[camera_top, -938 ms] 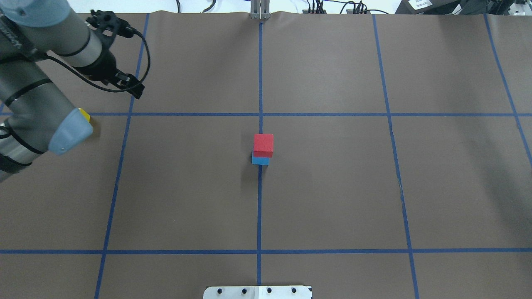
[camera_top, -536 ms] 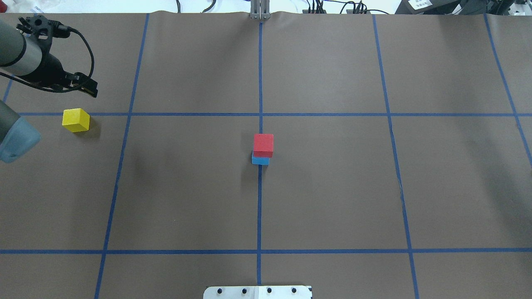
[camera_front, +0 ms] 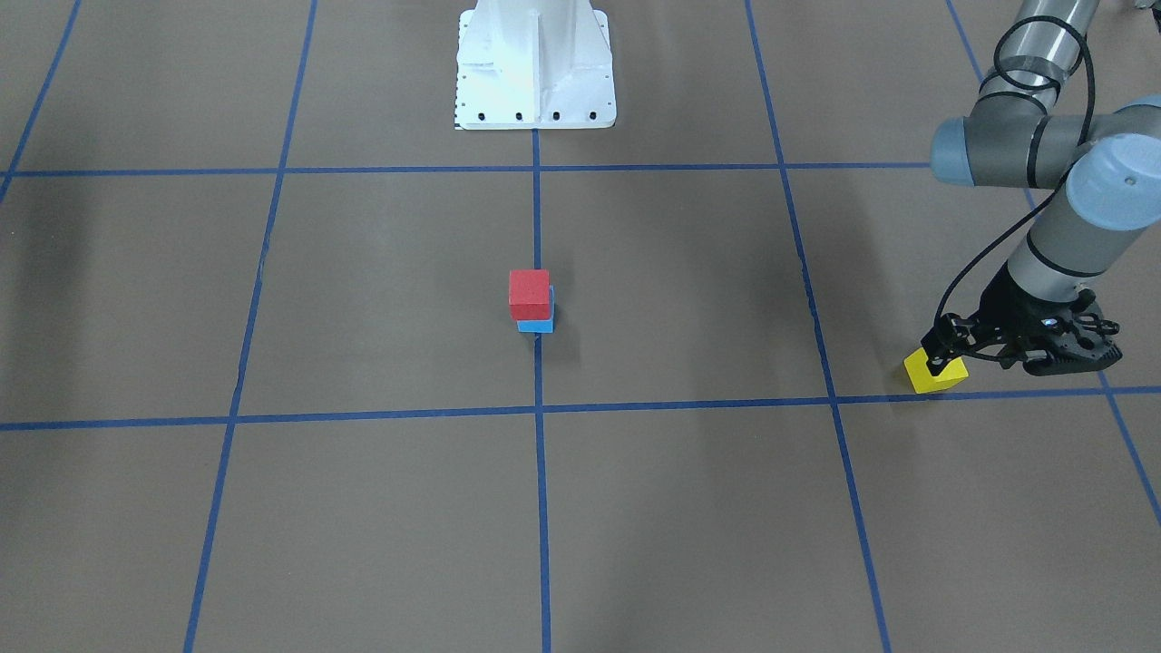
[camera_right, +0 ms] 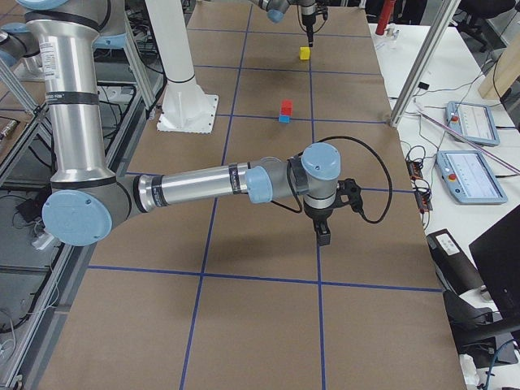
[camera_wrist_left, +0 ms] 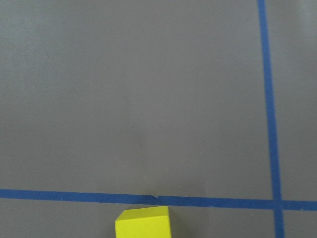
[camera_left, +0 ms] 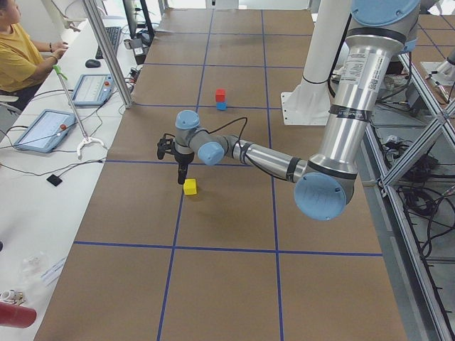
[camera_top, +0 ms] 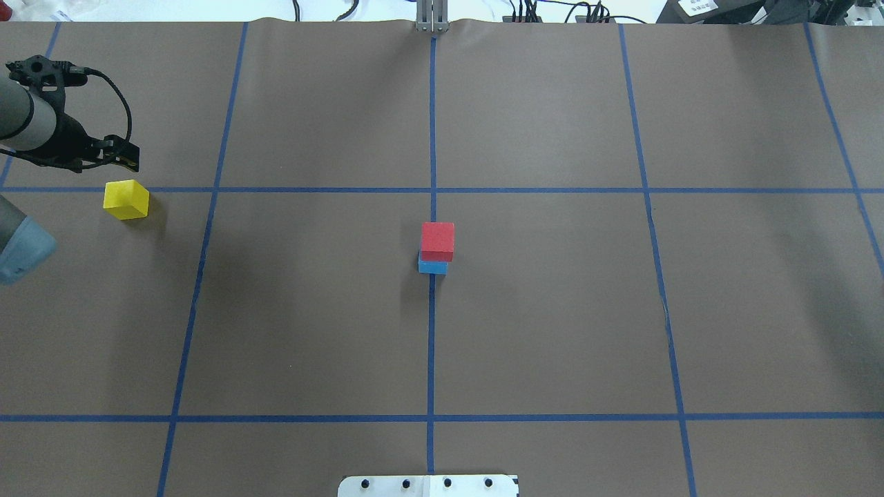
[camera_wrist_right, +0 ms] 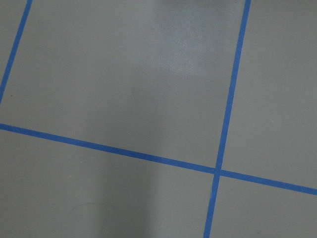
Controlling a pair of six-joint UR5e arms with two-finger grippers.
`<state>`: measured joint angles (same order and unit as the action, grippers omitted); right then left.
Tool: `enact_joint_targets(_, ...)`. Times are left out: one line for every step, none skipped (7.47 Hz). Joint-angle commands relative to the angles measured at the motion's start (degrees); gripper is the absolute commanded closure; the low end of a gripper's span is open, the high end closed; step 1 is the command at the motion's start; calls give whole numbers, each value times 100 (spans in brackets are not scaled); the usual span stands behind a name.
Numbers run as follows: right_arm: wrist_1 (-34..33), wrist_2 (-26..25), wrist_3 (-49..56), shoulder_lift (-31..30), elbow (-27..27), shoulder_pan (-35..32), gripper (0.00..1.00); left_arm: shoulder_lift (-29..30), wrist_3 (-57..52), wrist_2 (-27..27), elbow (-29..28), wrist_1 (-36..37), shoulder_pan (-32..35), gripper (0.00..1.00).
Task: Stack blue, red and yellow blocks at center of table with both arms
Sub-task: 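Lower the left gripper and grasp the yellow cube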
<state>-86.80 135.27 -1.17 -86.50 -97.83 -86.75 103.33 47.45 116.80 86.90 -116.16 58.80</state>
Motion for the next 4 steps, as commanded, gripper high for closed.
enact_joint_targets(14,35,20,-43,-35,0,0,64,36,1,-507,-548,-18,0)
enact_joint_targets(14,26,20,-43,-43,0,0,64,36,9,-525,-548,-26,0)
enact_joint_targets(14,17,20,-34,-26,0,0,64,45,18,-516,-557,-44,0)
enact_joint_targets(14,17,20,-25,-26,0,0,55,115,18,-499,-566,-87,0)
